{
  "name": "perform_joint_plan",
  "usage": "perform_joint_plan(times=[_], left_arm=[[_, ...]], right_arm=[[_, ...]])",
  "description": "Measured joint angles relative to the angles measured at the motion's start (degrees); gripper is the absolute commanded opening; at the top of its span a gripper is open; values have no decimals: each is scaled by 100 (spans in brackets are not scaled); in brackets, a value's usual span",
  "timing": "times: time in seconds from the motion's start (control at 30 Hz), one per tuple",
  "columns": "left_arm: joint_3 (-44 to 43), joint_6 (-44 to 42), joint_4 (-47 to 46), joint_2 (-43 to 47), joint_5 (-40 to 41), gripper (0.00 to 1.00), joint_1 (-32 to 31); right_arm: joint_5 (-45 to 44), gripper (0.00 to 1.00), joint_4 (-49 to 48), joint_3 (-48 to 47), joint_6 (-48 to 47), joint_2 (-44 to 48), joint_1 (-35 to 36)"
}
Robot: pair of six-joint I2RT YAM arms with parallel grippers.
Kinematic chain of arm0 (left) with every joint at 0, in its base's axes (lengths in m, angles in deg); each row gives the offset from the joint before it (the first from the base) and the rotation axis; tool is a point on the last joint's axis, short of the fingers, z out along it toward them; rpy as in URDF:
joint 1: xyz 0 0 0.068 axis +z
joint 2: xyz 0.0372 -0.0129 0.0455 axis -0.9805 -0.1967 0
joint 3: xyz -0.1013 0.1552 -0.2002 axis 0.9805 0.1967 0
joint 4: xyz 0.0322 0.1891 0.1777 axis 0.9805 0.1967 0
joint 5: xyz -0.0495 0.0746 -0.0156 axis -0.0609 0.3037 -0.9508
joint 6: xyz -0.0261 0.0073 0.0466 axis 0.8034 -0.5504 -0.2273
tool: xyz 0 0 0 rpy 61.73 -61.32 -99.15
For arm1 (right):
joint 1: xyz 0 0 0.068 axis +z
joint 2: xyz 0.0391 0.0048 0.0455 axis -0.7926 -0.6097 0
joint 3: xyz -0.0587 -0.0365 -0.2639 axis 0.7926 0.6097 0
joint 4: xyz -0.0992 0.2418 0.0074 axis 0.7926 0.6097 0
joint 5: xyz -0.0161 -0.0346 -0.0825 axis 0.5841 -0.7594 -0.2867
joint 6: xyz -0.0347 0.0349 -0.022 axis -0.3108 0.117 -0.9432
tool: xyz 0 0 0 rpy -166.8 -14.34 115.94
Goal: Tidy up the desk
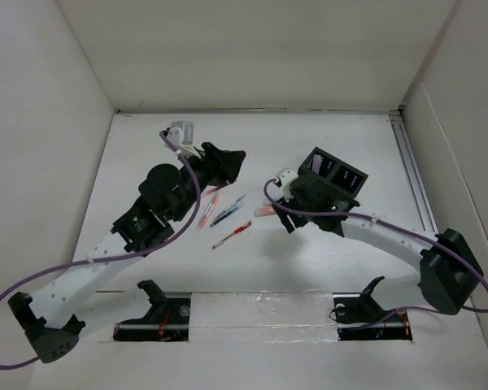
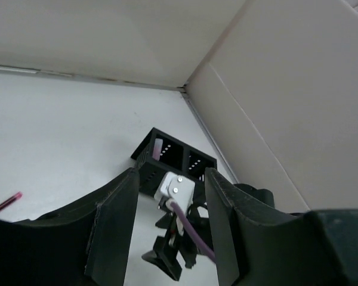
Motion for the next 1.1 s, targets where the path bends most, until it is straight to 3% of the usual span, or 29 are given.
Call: perform_joint_plan(times=[0.27, 0.4, 0.47, 0.73, 1.1], left_arm=[[251, 295, 1034, 1322, 422, 44, -28], [557, 437, 1311, 1672, 358, 44, -28], [684, 474, 1473, 1709, 278, 44, -28], [822, 356, 1932, 2142, 20, 44, -28], [822, 79, 2310, 2739, 15, 44, -28]], right_arm=[[-490, 86, -925, 164, 2026, -728, 107], [-796, 83, -1040, 162, 3023, -999, 297], [-990, 75, -1062, 157, 3574, -1095, 424], [-1840, 76, -916, -264, 5827, -1873, 682], [-2533, 73, -706, -909, 7447, -2433, 820]])
